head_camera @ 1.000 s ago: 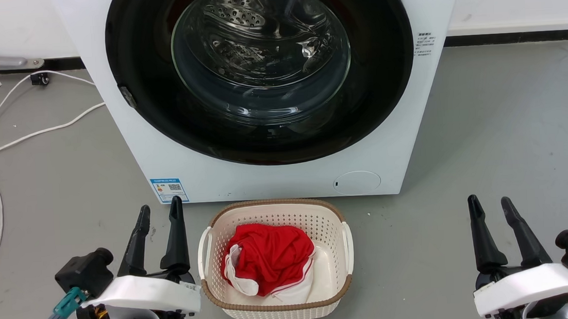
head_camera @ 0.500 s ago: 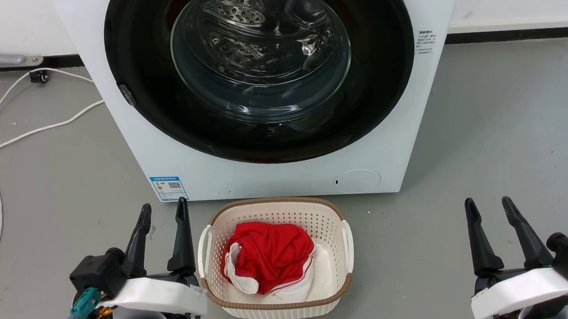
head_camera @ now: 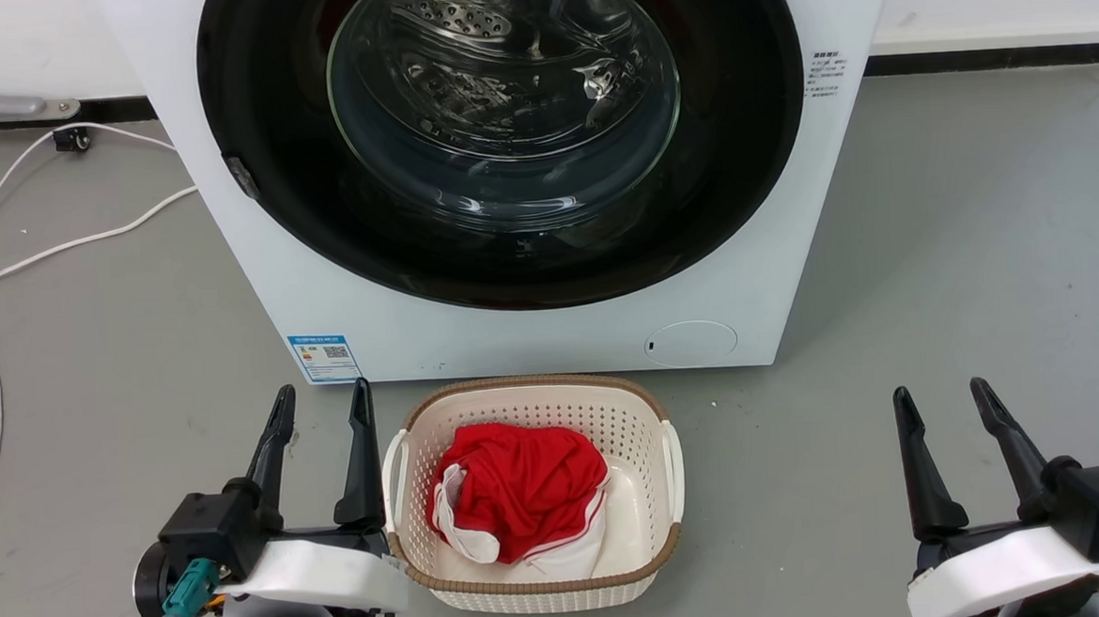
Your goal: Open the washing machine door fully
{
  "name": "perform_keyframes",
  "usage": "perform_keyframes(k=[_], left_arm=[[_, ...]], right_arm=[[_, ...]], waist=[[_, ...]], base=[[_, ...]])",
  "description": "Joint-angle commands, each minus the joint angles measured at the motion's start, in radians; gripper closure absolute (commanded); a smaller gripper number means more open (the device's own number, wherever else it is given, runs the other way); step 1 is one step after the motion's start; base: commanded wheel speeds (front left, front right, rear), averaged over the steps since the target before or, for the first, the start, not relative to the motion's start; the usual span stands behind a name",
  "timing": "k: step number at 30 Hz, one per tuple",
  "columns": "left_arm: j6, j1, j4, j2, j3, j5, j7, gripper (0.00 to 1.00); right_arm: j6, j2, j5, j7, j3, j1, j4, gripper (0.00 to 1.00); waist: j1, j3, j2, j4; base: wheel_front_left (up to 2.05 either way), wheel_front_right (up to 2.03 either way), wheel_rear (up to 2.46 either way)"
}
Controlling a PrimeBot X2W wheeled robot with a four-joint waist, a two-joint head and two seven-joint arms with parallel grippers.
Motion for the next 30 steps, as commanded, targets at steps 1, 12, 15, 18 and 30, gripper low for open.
perform_keyframes(k=[1, 12, 15, 18, 30], left_arm=[[0.005, 0.003, -0.009, 0.004, -0.004, 0.023, -0.009, 0.0], [0.017, 0.012, -0.015, 0.003, -0.008, 0.103, -0.031, 0.0], [0.019, 0.012, -0.017, 0.002, -0.009, 0.125, -0.036, 0.0], [0.02, 0.013, -0.017, 0.002, -0.01, 0.144, -0.041, 0.0], [0.025, 0.02, -0.014, 0.001, -0.01, 0.195, -0.057, 0.0]], right_arm=[[0.0, -0.001, -0.023, -0.008, 0.002, 0.003, -0.011, 0.0], [0.0, -0.001, -0.087, -0.028, 0.004, 0.02, -0.022, 0.0], [0.0, -0.001, -0.103, -0.034, 0.004, 0.024, -0.026, 0.0], [0.0, -0.001, -0.117, -0.039, 0.004, 0.025, -0.027, 0.0], [0.0, -0.001, -0.153, -0.053, 0.003, 0.028, -0.028, 0.0]], waist=[[0.0, 0.001, 0.0, 0.0], [0.0, 0.004, 0.0, -0.003], [0.0, 0.006, 0.0, -0.005], [-0.0001, 0.007, 0.0, -0.006], [-0.0001, 0.007, 0.0, -0.01]], base=[[0.0, 0.0, 0.0], [0.0, 0.0, 0.0], [0.0, 0.0, 0.0], [0.0, 0.0, 0.0], [0.0, 0.0, 0.0]])
